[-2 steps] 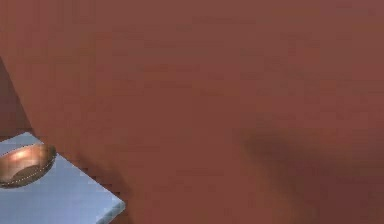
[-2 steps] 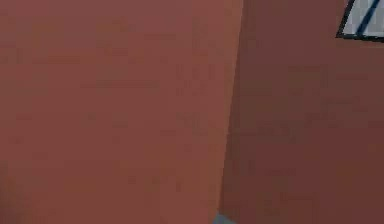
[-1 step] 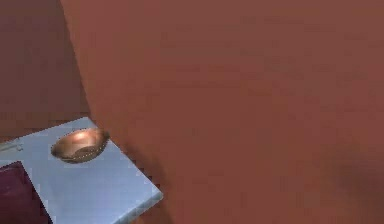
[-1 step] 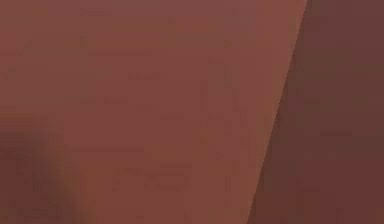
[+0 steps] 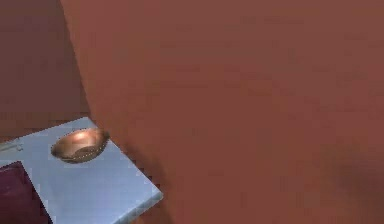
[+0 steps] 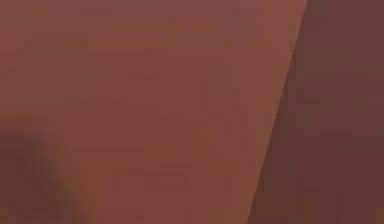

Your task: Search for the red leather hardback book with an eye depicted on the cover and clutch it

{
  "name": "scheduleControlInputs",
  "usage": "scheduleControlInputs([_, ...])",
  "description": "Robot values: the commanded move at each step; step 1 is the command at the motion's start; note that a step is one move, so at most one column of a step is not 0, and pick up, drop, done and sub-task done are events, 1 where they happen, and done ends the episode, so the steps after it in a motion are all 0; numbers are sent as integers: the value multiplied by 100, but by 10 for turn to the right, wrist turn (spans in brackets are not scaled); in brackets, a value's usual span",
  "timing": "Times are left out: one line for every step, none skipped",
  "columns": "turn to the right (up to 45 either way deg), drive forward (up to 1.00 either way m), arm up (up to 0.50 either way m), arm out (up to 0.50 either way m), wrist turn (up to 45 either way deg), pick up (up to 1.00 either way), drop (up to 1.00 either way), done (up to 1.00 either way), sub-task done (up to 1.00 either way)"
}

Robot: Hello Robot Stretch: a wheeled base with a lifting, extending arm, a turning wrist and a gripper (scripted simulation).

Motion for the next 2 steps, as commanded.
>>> scheduleControlInputs([-450,0,0,0,0,0,0,0,0])
scheduleControlInputs([-450,0,0,0,0,0,0,0,0])
